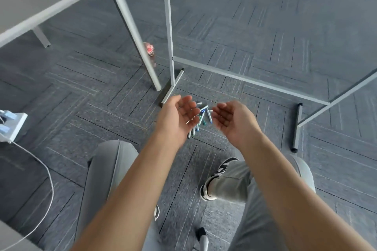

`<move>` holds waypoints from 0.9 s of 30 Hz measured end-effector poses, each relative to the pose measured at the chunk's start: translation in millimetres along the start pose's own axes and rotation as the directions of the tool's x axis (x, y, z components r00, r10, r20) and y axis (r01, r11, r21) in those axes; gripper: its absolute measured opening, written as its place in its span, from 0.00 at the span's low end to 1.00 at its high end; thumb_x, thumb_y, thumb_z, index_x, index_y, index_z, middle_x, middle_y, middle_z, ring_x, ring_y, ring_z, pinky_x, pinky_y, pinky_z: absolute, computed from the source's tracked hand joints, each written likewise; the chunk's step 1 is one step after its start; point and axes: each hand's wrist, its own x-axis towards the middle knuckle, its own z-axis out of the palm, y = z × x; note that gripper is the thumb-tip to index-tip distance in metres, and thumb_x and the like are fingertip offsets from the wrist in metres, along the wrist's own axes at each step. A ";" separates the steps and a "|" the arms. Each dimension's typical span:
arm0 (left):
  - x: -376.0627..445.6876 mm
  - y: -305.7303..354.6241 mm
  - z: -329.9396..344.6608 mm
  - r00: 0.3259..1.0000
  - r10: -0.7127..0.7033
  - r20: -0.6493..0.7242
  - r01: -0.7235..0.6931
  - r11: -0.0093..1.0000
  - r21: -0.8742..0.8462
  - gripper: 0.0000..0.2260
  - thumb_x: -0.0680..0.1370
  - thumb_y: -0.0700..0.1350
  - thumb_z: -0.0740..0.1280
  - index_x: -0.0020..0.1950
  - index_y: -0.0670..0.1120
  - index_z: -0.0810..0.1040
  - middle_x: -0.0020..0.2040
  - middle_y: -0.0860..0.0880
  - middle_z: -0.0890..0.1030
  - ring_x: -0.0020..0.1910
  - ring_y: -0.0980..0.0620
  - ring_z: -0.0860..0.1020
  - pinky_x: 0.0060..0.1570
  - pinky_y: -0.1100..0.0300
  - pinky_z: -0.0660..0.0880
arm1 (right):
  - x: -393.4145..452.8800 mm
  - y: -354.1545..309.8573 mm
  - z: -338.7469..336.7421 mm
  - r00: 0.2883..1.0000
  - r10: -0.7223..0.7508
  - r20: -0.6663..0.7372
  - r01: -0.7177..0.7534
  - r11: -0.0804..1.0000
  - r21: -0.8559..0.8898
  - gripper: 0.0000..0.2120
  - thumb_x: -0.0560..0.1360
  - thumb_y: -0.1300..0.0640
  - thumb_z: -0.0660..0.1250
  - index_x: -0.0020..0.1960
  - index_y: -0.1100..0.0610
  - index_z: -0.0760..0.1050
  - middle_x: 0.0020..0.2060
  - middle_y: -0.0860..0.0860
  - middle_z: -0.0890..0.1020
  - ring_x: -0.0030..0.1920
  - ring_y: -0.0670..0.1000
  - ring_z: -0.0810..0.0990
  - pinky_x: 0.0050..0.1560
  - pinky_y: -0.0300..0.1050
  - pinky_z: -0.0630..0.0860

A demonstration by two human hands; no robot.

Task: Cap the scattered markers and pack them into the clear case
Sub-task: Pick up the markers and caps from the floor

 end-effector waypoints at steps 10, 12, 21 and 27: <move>85.6 -2.5 11.8 0.988 -0.031 -0.152 0.036 0.999 0.033 0.13 0.83 0.46 0.58 0.44 0.44 0.78 0.35 0.48 0.79 0.35 0.49 0.78 0.40 0.57 0.74 | 100.2 -4.1 8.0 0.991 0.078 -0.111 -0.085 0.995 -0.058 0.13 0.82 0.59 0.60 0.43 0.60 0.78 0.36 0.54 0.84 0.36 0.51 0.81 0.41 0.45 0.79; 119.0 -5.2 4.5 0.978 -0.057 -0.199 0.067 0.997 0.046 0.13 0.83 0.46 0.58 0.43 0.44 0.77 0.35 0.48 0.79 0.35 0.49 0.77 0.39 0.57 0.73 | 131.9 6.7 14.7 0.984 0.089 -0.157 -0.106 0.989 -0.100 0.13 0.82 0.58 0.61 0.42 0.59 0.78 0.33 0.53 0.83 0.34 0.50 0.81 0.38 0.44 0.79; 333.7 -66.0 -62.1 0.857 -0.040 -0.514 0.238 0.915 0.325 0.06 0.80 0.41 0.62 0.47 0.40 0.76 0.36 0.46 0.79 0.30 0.50 0.77 0.28 0.60 0.74 | 322.8 92.1 20.0 0.943 0.066 -0.325 -0.221 0.856 -0.468 0.08 0.81 0.62 0.65 0.47 0.64 0.81 0.36 0.54 0.84 0.35 0.52 0.82 0.38 0.47 0.82; 447.9 -128.6 -136.5 0.869 0.218 -0.443 0.285 0.512 0.811 0.04 0.78 0.43 0.67 0.44 0.44 0.75 0.44 0.43 0.83 0.40 0.45 0.79 0.37 0.53 0.77 | 431.9 169.1 9.8 0.968 -0.043 -0.248 -0.190 0.521 -0.832 0.07 0.77 0.58 0.67 0.48 0.54 0.84 0.40 0.53 0.87 0.43 0.56 0.86 0.47 0.50 0.84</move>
